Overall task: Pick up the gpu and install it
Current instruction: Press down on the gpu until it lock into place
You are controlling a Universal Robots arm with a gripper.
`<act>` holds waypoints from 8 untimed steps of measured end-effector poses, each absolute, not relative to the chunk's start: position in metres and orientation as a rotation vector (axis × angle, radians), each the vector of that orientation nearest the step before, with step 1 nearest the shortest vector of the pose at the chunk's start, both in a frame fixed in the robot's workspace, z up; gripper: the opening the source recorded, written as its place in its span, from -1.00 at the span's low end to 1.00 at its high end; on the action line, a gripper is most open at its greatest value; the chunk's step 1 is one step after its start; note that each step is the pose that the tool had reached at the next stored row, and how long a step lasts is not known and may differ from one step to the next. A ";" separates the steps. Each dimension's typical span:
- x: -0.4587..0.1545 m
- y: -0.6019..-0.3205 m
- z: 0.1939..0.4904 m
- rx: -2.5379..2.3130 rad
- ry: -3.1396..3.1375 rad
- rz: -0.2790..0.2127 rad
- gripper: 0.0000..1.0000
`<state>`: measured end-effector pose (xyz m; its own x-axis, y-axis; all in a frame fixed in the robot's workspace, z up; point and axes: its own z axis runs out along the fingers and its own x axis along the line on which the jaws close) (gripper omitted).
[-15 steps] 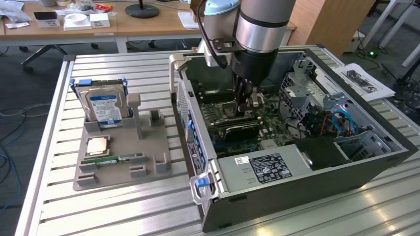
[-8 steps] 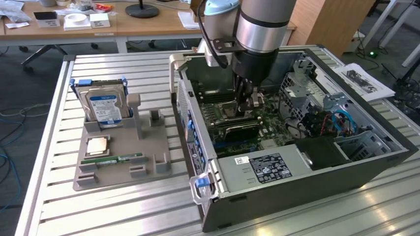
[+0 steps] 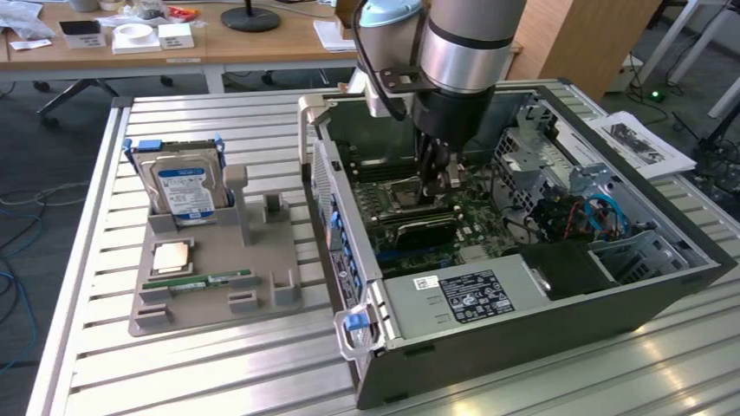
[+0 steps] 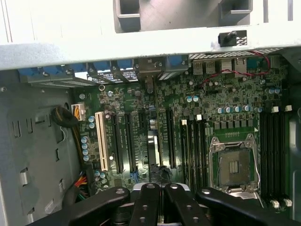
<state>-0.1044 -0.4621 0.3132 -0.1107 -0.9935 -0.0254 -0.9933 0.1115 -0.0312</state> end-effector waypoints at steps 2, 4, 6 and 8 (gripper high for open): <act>-0.104 -0.462 0.310 -2.068 2.312 -0.010 -0.79; -0.104 -0.462 0.307 -2.068 2.312 -0.010 -0.79; -0.104 -0.462 0.304 -2.068 2.312 -0.010 -0.79; -0.105 -0.462 0.301 -2.068 2.312 -0.010 -0.79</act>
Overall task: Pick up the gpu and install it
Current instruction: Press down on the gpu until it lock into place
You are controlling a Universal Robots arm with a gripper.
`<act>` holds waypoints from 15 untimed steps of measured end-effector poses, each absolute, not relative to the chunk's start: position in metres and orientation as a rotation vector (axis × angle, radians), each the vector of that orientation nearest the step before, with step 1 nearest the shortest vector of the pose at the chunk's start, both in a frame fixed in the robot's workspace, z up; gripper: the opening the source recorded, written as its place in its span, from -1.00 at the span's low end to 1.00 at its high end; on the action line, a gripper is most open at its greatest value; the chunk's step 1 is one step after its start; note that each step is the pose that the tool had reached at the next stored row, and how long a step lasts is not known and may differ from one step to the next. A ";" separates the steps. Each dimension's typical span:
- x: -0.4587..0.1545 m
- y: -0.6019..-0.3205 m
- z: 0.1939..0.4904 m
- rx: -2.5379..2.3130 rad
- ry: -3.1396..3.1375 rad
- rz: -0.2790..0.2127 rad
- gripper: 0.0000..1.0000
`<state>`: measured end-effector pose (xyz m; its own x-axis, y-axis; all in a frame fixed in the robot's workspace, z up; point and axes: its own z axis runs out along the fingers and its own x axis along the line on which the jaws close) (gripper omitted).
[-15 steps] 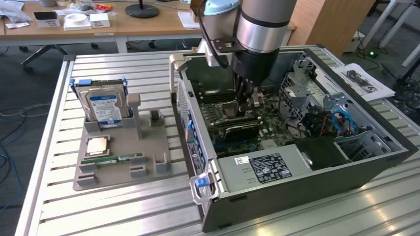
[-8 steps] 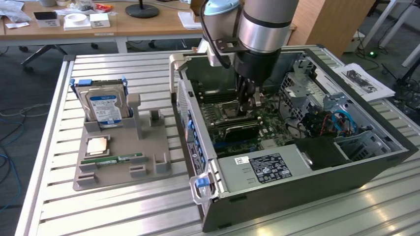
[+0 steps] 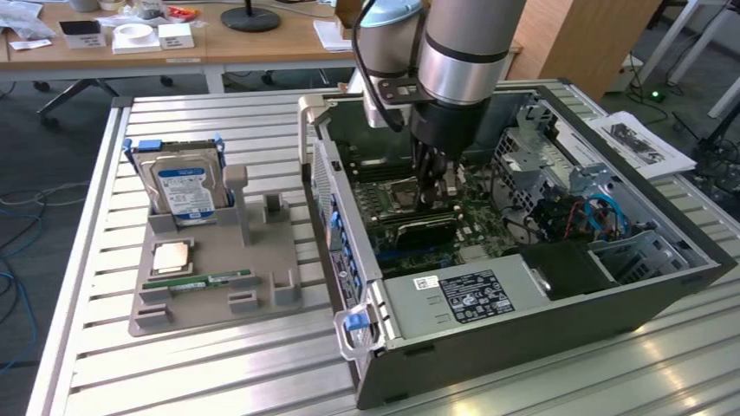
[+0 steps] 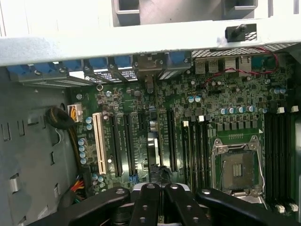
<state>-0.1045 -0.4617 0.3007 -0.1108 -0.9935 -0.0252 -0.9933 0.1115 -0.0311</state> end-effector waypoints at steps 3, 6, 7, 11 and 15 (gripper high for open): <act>-0.105 -0.461 0.295 -2.068 2.312 -0.010 -0.79; -0.104 -0.461 0.292 -2.068 2.312 -0.010 -0.79; -0.104 -0.461 0.292 -2.068 2.312 -0.010 -0.79; -0.105 -0.460 0.291 -2.068 2.312 -0.010 -0.79; -0.104 -0.458 0.290 -2.068 2.312 -0.010 -0.79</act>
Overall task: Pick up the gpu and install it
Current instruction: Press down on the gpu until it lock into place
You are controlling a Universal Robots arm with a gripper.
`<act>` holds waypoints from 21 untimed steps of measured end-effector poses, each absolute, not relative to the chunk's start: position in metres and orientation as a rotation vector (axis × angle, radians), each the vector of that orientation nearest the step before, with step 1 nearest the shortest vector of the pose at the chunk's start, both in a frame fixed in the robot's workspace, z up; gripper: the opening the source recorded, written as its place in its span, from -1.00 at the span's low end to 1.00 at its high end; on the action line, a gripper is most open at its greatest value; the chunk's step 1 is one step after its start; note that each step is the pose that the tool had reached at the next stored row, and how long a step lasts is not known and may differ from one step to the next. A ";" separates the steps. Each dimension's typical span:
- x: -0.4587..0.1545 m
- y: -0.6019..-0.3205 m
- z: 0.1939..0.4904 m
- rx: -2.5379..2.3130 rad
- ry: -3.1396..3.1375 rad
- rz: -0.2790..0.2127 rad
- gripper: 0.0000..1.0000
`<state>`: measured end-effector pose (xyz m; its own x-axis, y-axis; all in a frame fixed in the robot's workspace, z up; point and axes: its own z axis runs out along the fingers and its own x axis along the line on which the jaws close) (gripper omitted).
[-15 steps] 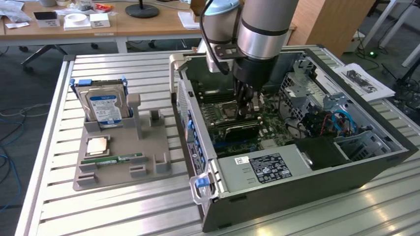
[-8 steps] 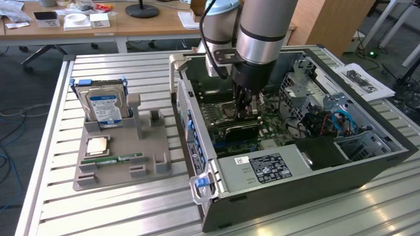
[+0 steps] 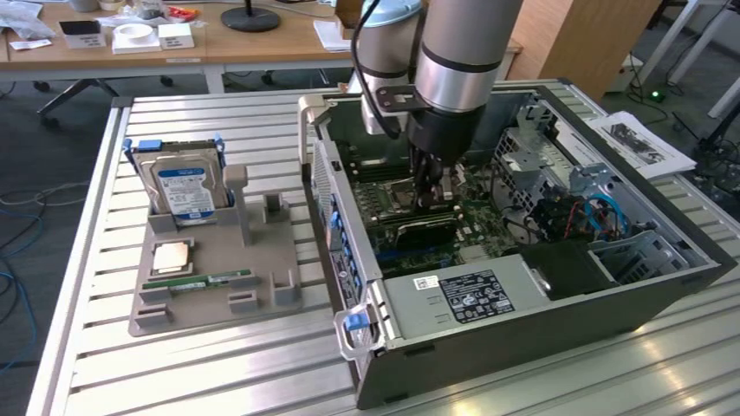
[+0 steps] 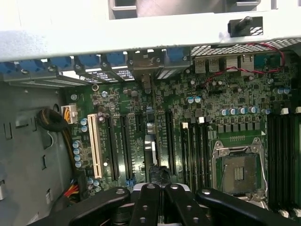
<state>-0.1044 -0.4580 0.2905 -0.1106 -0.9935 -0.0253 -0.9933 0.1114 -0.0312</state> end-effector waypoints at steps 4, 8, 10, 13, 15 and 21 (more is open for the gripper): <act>-0.104 -0.457 0.284 -2.068 2.312 -0.010 -0.79; -0.105 -0.457 0.281 -2.067 2.312 -0.009 -0.79; -0.105 -0.457 0.280 -2.067 2.312 -0.008 -0.79; -0.106 -0.456 0.276 -2.066 2.310 -0.007 -0.79; -0.107 -0.455 0.274 -2.066 2.309 -0.007 -0.79; -0.108 -0.453 0.269 -2.066 2.308 -0.006 -0.79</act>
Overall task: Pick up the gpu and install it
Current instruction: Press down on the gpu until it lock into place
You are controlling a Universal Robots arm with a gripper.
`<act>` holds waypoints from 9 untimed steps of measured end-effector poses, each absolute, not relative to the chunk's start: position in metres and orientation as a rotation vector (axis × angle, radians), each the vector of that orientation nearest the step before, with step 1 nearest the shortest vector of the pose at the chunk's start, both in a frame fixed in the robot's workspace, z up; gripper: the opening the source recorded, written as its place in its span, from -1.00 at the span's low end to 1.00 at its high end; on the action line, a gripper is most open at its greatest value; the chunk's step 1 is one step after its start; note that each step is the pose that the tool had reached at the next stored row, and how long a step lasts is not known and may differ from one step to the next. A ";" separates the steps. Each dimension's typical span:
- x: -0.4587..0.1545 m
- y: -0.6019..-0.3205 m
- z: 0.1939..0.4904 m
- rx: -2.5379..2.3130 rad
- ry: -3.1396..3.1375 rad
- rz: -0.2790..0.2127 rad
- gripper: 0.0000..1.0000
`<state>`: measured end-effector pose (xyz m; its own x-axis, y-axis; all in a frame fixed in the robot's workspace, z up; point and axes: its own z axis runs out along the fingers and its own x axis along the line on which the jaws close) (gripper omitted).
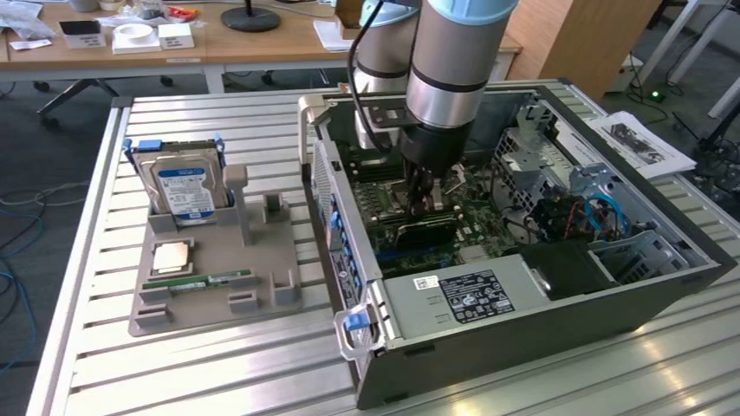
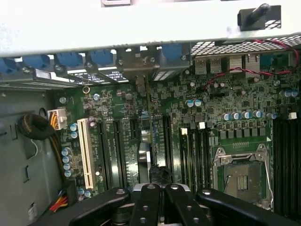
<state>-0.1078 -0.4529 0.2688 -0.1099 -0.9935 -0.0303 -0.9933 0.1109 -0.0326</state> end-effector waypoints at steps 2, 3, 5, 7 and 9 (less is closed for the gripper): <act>-0.108 -0.453 0.269 -2.066 2.308 -0.006 -0.79; -0.108 -0.453 0.268 -2.066 2.308 -0.006 -0.79; -0.108 -0.453 0.266 -2.066 2.308 -0.006 -0.79; -0.108 -0.453 0.266 -2.066 2.308 -0.007 -0.79; -0.108 -0.453 0.266 -2.066 2.308 -0.006 -0.79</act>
<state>-0.1080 -0.4529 0.2662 -0.1100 -0.9935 -0.0300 -0.9933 0.1110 -0.0324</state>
